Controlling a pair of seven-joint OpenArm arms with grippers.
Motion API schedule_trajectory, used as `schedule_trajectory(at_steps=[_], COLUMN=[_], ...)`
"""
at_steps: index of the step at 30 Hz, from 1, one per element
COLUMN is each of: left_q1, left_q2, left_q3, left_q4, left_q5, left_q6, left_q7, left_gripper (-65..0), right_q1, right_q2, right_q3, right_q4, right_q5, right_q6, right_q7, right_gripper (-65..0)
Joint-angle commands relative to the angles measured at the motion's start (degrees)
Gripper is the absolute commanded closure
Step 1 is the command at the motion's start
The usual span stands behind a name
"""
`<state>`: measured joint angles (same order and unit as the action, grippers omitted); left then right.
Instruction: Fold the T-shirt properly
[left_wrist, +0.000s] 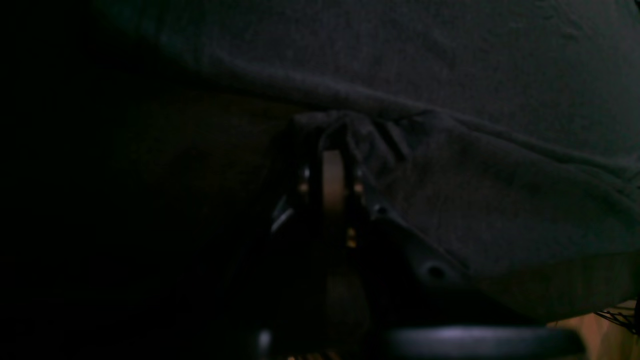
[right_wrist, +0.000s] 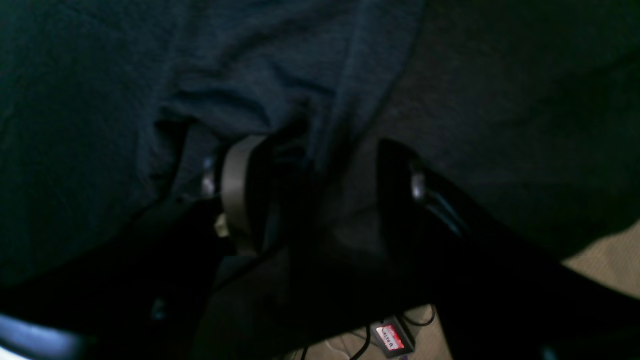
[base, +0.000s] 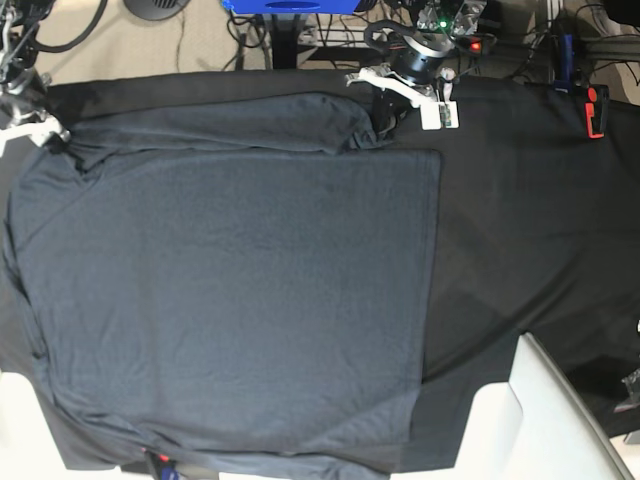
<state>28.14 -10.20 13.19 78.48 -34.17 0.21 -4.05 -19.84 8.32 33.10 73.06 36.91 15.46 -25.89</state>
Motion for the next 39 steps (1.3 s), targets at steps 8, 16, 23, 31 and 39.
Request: schedule_trajectory(at_steps=[8, 16, 23, 31, 39], left_q1=[0.65, 0.74, 1.62, 2.32, -1.02], left_q2=[-0.22, -0.31, -0.40, -3.03, -2.95], left_q3=[0.13, 0.13, 0.13, 0.22, -0.49], left_q4=[0.60, 0.60, 3.68, 13.79, 22.58], left_q5=[-0.07, -0.07, 0.37, 0.11, 0.37], left_q6=[0.01, 0.01, 0.10, 0.28, 0.36], left_q7=[0.49, 0.49, 0.49, 0.67, 12.27], left_gripper=[0.0, 0.0, 0.0, 0.0, 0.0], right_q1=[0.71, 0.80, 3.00, 5.37, 5.02], right_q2=[0.61, 0.61, 0.61, 0.69, 0.69], right_q3=[-0.18, -0.18, 0.26, 0.26, 0.26], right_q4=[0.57, 0.57, 1.01, 1.01, 3.47], right_q5=[0.24, 0.24, 0.33, 0.24, 0.24], right_q6=[0.05, 0.05, -0.12, -1.27, -3.82], right_q7=[-0.18, -0.18, -5.54, -10.20, -10.29], right_gripper=[-33.6, 0.0, -0.2, -0.2, -0.2])
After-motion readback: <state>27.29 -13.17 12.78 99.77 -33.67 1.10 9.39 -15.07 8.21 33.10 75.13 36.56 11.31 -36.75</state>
